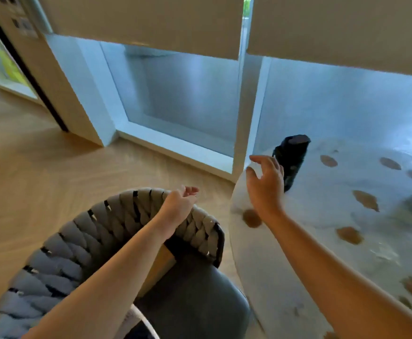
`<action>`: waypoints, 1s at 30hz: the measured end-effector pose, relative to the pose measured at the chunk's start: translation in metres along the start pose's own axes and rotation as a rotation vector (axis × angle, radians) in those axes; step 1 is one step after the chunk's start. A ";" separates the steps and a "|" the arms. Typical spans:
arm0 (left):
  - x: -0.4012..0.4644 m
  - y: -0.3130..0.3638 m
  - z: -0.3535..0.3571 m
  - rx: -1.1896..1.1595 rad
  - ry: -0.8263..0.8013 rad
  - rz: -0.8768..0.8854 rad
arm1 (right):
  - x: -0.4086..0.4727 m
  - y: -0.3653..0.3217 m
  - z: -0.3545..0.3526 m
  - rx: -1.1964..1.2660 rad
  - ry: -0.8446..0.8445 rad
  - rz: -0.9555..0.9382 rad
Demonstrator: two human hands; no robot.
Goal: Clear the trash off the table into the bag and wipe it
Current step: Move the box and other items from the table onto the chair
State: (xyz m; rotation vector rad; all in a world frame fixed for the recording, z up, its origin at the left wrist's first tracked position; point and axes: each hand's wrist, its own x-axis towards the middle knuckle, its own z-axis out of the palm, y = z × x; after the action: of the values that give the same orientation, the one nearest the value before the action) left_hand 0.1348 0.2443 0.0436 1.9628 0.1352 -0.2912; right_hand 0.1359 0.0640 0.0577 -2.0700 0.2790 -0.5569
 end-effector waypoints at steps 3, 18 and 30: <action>0.012 0.036 0.020 0.064 -0.059 0.116 | 0.048 0.011 -0.039 -0.076 0.154 0.028; 0.102 0.097 0.116 0.253 -0.305 0.325 | 0.157 0.087 -0.060 -0.480 -0.369 0.099; 0.087 0.074 0.101 0.270 -0.292 0.372 | 0.135 0.072 -0.057 -0.542 -0.221 0.013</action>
State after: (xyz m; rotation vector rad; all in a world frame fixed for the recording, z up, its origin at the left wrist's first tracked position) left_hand 0.2214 0.1191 0.0484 2.1366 -0.4760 -0.3589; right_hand 0.2274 -0.0714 0.0602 -2.6258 0.3388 -0.2527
